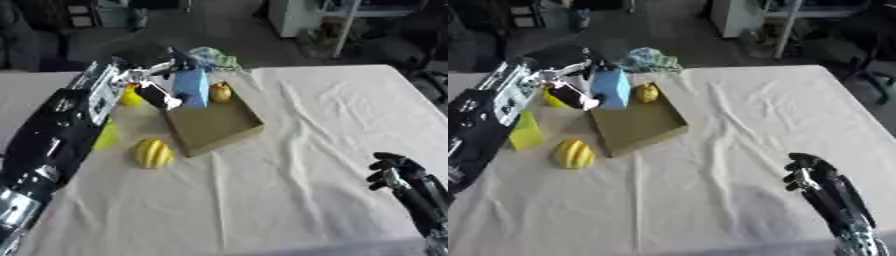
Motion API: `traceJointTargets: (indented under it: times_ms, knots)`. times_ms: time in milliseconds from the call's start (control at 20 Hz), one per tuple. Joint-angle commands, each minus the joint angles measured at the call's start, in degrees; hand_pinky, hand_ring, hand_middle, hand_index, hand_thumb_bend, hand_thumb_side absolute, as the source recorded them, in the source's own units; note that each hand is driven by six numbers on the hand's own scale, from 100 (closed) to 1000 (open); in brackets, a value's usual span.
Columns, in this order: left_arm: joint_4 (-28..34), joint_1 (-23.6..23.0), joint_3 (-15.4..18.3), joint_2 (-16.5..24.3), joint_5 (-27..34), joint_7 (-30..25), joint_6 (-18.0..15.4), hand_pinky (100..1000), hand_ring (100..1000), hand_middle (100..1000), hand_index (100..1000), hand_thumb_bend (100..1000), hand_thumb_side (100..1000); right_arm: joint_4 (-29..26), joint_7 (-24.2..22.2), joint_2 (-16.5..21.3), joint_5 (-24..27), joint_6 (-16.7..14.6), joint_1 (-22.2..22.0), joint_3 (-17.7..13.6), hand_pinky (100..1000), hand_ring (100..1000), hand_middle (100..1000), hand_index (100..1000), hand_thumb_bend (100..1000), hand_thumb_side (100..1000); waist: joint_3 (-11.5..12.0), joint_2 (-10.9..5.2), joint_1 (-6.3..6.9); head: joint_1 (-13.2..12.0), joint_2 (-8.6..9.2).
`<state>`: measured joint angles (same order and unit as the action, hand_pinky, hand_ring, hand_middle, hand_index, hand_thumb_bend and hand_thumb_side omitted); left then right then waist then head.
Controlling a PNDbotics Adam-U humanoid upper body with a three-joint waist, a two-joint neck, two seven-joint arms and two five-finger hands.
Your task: Pick up objects on the table and place them in the box.
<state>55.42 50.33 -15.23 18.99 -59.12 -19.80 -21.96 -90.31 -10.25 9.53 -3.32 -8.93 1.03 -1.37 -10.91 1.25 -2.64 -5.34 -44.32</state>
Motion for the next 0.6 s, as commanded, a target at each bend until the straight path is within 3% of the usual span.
traceJointTargets:
  times_ms: [50, 300, 600]
  knots:
    - [-0.9, 0.6, -0.3, -0.7, -1.9, 0.2, -0.8, 596, 514, 517, 724, 100, 391, -0.7, -0.2, 0.3, 0.5, -0.1, 0.8, 0.0, 513, 557, 584, 760, 100, 552, -0.1, 0.12, -0.85, -0.1, 0.2]
    - [-2.3, -0.8, -1.6, -1.1, -3.5, 0.1, -2.0, 601, 523, 526, 729, 100, 461, -0.8, -0.2, 0.2, 0.5, 0.0, 0.7, -0.1, 513, 557, 584, 760, 100, 557, -0.1, 0.28, -0.72, 0.5, 0.2]
    - [-3.8, -2.2, -1.5, -2.2, -6.5, 4.5, -0.3, 593, 515, 519, 726, 100, 409, -0.8, -0.2, 0.1, 0.6, 0.0, 0.6, -0.1, 513, 557, 584, 760, 100, 562, -0.1, 0.35, -0.82, 0.7, 0.2]
